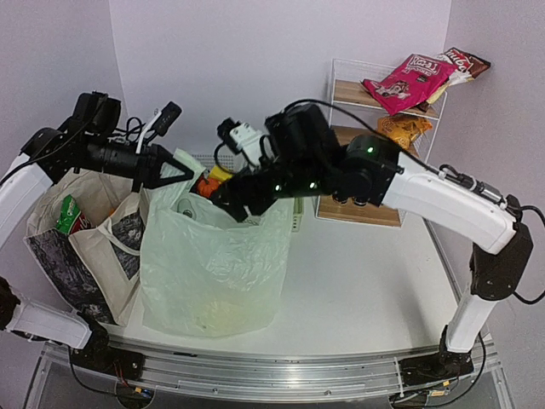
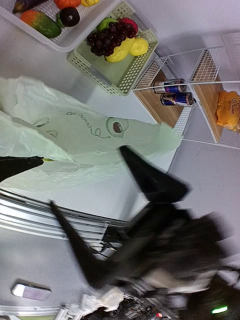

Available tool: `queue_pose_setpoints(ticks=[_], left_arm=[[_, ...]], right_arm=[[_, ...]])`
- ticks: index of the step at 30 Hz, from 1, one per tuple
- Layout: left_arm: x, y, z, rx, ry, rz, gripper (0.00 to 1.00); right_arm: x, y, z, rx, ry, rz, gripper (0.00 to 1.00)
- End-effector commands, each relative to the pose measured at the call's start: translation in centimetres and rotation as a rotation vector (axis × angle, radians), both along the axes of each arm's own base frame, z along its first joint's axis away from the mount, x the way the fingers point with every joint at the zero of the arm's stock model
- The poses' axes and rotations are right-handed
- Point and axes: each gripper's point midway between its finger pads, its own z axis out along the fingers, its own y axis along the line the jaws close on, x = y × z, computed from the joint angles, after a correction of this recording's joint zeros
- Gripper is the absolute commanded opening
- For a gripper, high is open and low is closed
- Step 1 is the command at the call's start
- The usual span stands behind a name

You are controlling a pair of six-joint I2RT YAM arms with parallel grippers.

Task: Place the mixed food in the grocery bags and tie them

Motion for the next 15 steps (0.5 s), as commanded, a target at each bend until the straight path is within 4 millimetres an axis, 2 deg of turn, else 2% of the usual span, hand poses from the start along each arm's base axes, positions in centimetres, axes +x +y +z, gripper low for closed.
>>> queue_pose_setpoints(ticks=[1, 3, 5, 7, 10, 12, 15], left_arm=[[-5.1, 3.0, -4.5, 0.205, -0.093, -0.184, 0.0], [-5.9, 3.6, -6.6, 0.264, -0.047, -0.227, 0.0], [-6.4, 3.8, -7.9, 0.285, -0.013, -0.248, 0.0], [-6.8, 3.6, -8.2, 0.276, 0.021, -0.273, 0.0], [-7.6, 3.6, -9.1, 0.305, 0.138, -0.326, 0.0], [-7.3, 4.0, -10.1, 0.35, 0.183, -0.291, 0.0], [-8.1, 5.6, -12.1, 0.422, 0.151, -0.281, 0.0]], right_arm=[[3.0, -3.4, 8.7, 0.316, 0.182, -0.036, 0.86], [5.3, -3.8, 9.5, 0.342, 0.168, -0.073, 0.85], [7.9, -3.9, 9.1, 0.355, 0.177, -0.121, 0.85], [11.5, -4.1, 6.5, 0.332, 0.202, -0.193, 0.85], [17.4, -5.4, 1.9, 0.301, 0.248, -0.345, 0.83], [20.0, -5.6, -0.3, 0.302, 0.285, -0.39, 0.81], [23.2, -5.0, -4.0, 0.28, 0.315, -0.419, 0.78]])
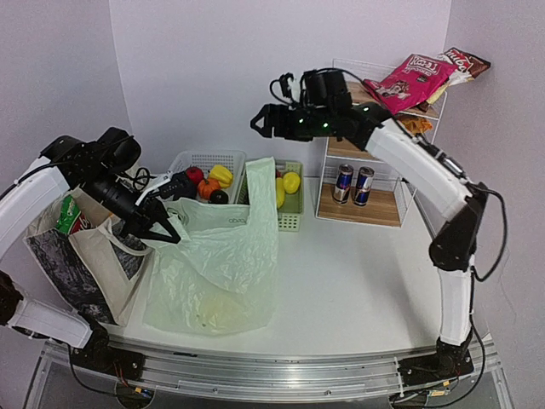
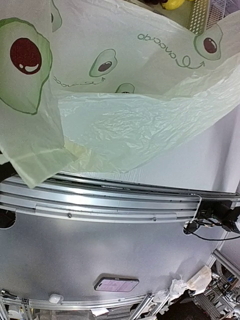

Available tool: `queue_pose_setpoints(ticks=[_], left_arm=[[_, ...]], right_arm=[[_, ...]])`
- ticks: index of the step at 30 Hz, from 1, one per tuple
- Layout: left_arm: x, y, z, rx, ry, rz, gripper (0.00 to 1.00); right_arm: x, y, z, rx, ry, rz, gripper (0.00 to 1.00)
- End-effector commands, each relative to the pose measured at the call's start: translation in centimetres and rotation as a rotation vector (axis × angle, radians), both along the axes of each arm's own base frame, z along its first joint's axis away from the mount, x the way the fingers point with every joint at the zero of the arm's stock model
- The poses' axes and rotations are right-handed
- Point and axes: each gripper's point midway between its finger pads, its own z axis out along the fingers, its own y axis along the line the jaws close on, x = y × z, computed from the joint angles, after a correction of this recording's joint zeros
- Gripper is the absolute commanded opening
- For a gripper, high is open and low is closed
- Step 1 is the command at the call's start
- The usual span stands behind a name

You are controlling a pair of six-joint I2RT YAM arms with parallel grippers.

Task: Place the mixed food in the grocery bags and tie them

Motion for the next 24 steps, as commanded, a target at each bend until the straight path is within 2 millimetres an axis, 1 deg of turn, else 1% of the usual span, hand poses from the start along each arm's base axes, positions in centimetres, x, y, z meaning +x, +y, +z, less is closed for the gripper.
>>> queue_pose_setpoints(ticks=[1, 4, 5, 8, 10, 12, 13, 15, 17, 18, 20, 22, 24], left_arm=[[-3.0, 3.2, -2.9, 0.136, 0.032, -0.015, 0.0], [-4.5, 5.1, -5.9, 0.218, 0.046, -0.003, 0.0], [-4.9, 5.6, -6.7, 0.238, 0.046, 0.003, 0.0], [-5.5, 7.0, -8.2, 0.296, 0.04, 0.032, 0.0], [-5.6, 7.5, -8.9, 0.319, 0.04, 0.044, 0.0], [-5.6, 7.6, -9.2, 0.33, 0.047, 0.058, 0.0], [-5.4, 7.5, -9.3, 0.329, 0.049, 0.07, 0.0], [-5.0, 7.3, -9.2, 0.324, 0.056, 0.09, 0.0], [-4.8, 7.1, -9.0, 0.318, 0.064, 0.102, 0.0], [-4.7, 7.0, -9.0, 0.316, 0.07, 0.107, 0.0], [-4.5, 6.7, -8.9, 0.314, 0.089, 0.111, 0.0], [-4.3, 6.5, -8.8, 0.31, 0.101, 0.113, 0.0], [-4.2, 6.3, -8.8, 0.309, 0.115, 0.113, 0.0]], right_arm=[[4.7, 1.0, -7.5, -0.032, 0.131, -0.047, 0.78], [6.9, 1.6, -11.5, -0.053, 0.167, -0.064, 0.77], [7.4, 1.6, -12.2, -0.051, 0.175, -0.073, 0.76], [9.2, 1.4, -15.9, -0.06, 0.217, -0.106, 0.75], [10.1, 1.2, -18.0, -0.085, 0.222, -0.13, 0.75], [10.8, 1.0, -20.3, -0.13, 0.214, -0.149, 0.77], [11.1, 0.9, -21.3, -0.152, 0.209, -0.159, 0.79], [11.8, 0.3, -23.2, -0.201, 0.197, -0.193, 0.87], [12.7, 0.1, -24.2, -0.222, 0.163, -0.221, 0.9], [13.3, 0.4, -24.3, -0.218, 0.132, -0.216, 0.9], [14.0, 1.6, -24.7, -0.206, 0.066, -0.17, 0.87], [14.7, 2.7, -24.3, -0.171, 0.016, -0.142, 0.8], [15.1, 3.0, -24.5, -0.149, 0.001, -0.147, 0.68]])
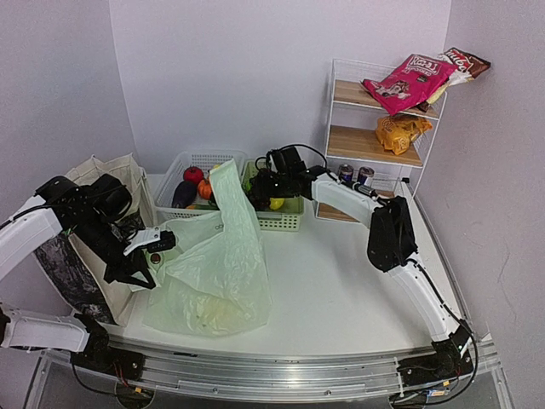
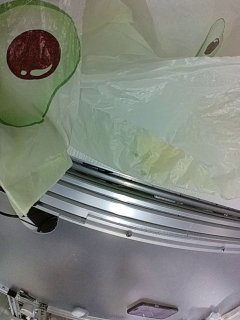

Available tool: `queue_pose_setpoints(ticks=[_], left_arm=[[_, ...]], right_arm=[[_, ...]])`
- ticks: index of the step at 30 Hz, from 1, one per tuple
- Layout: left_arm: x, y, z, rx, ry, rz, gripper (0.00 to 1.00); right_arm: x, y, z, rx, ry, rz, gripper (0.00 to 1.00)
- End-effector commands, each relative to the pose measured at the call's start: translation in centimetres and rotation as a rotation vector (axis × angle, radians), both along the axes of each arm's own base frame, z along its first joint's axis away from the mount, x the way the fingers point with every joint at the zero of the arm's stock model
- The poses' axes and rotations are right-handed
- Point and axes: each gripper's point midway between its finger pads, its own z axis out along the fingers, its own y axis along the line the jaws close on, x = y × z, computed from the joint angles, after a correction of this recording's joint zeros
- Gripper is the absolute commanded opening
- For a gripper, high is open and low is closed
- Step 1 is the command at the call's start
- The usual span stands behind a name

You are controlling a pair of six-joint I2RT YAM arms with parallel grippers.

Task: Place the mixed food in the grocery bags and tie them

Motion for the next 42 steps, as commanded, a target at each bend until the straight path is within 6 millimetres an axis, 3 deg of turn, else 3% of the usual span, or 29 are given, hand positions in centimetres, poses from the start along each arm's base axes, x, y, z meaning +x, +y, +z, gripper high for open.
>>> queue_pose_setpoints(ticks=[1, 10, 14, 17, 21, 23, 26, 29, 34, 38, 42], left_arm=[[-0.1, -0.2, 0.6, 0.002, 0.045, 0.023, 0.0], [1.0, -1.0, 1.4, -0.02, 0.034, 0.023, 0.0], [1.6, -1.5, 2.5, -0.048, 0.012, 0.03, 0.0], [2.4, -2.2, 4.1, -0.086, -0.02, 0.048, 0.0], [4.2, -3.0, 6.6, -0.143, -0.097, 0.097, 0.0], [5.5, -3.3, 8.0, -0.17, -0.155, 0.134, 0.0], [7.6, -3.6, 10.4, -0.211, -0.255, 0.205, 0.0], [9.7, -4.1, 13.0, -0.264, -0.343, 0.268, 0.0], [11.5, -4.6, 15.9, -0.347, -0.416, 0.337, 0.0], [12.4, -4.8, 18.3, -0.427, -0.474, 0.388, 0.0], [13.0, -4.8, 20.8, -0.52, -0.517, 0.451, 0.0]], right_arm=[[2.4, 1.4, 2.3, 0.07, -0.16, 0.007, 0.66], [3.0, 0.7, -4.5, 0.023, -0.107, -0.05, 0.69], [3.4, 0.5, -5.8, 0.023, -0.1, -0.055, 0.57], [3.6, 0.0, -5.0, 0.021, -0.107, -0.05, 0.4], [3.4, 0.5, -0.6, 0.031, -0.176, 0.012, 0.08], [3.2, 0.7, 3.1, 0.056, -0.227, 0.034, 0.0], [2.7, 0.8, 8.1, 0.094, -0.296, 0.06, 0.0], [1.7, 0.5, 15.0, 0.165, -0.391, 0.081, 0.0], [-1.0, 0.2, 24.7, 0.286, -0.519, 0.145, 0.0], [-4.0, 0.0, 31.1, 0.387, -0.598, 0.222, 0.0], [-8.2, 0.7, 35.8, 0.466, -0.656, 0.317, 0.0]])
